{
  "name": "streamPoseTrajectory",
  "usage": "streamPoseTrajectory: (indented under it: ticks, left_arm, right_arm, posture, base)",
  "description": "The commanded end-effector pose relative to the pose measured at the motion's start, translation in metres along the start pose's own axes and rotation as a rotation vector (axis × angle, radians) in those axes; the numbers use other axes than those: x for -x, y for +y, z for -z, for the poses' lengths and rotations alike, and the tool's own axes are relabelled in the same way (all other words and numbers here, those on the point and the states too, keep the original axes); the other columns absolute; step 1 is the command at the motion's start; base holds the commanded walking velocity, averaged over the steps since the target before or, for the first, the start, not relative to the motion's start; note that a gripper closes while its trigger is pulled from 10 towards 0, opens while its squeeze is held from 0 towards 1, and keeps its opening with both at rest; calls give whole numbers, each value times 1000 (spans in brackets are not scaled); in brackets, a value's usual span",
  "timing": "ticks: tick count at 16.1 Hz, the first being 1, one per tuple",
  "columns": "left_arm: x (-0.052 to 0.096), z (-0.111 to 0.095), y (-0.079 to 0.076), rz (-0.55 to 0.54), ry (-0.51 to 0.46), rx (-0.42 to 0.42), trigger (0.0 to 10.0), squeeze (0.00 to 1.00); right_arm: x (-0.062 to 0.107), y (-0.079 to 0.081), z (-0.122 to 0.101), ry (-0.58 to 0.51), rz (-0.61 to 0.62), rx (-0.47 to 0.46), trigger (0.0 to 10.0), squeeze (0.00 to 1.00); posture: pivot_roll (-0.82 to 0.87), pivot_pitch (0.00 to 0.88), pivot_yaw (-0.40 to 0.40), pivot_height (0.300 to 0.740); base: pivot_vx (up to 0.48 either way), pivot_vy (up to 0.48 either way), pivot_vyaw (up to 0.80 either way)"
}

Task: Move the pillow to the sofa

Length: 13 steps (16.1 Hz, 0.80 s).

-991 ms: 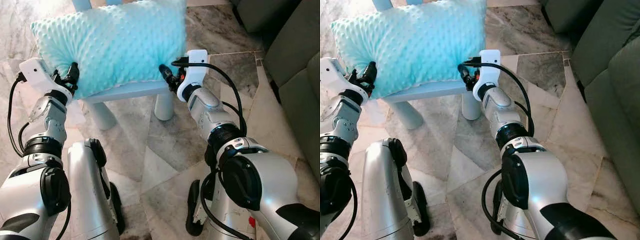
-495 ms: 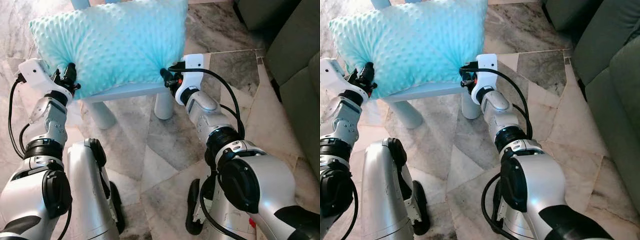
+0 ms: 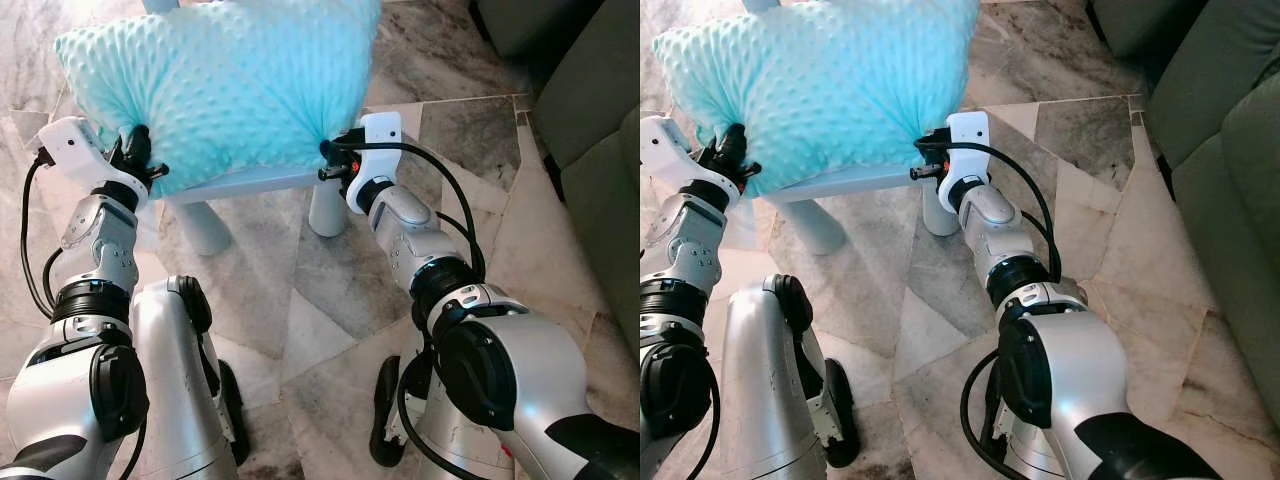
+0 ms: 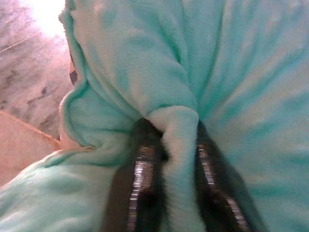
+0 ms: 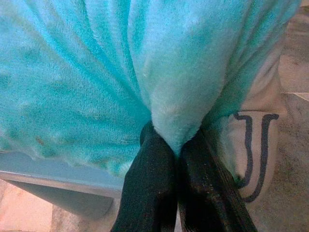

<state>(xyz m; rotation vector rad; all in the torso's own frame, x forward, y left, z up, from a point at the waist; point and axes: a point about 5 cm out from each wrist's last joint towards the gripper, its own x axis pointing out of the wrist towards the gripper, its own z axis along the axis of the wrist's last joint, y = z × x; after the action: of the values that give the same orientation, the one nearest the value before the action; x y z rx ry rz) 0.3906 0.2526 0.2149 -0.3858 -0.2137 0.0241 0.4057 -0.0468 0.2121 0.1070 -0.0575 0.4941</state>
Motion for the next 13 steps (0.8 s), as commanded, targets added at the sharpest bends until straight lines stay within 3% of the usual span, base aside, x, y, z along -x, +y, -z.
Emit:
streamPoseTrajectory:
  ticks: [1,5,10,11,13]
  left_arm:
    - [7,18,3,-2,60,9,0,0]
    - [10,6,-3,25,-24,-54,0,0]
    - [30,0,4,23,-83,-235,0,0]
    - [42,4,9,-8,-88,-258,0,0]
    - [55,11,2,-6,-81,-283,0,0]
  right_arm:
    - [5,10,26,90,-35,-20,0,0]
    - [3,5,14,30,-49,-29,0,0]
    - [8,-14,-10,-105,-82,4,0,0]
    - [13,-22,-16,-162,-82,38,0,0]
    - [23,-30,-11,-201,-75,83,0,0]
  posture:
    - [136,539,-29,401]
    - [121,519,-34,401]
    - [51,401,-54,401]
    - [38,360,-53,401]
    - [19,289,-49,401]
  base:
    - [0,0,0]
    - [0,0,0]
    - [0,0,0]
    - [0,0,0]
    - [0,0,0]
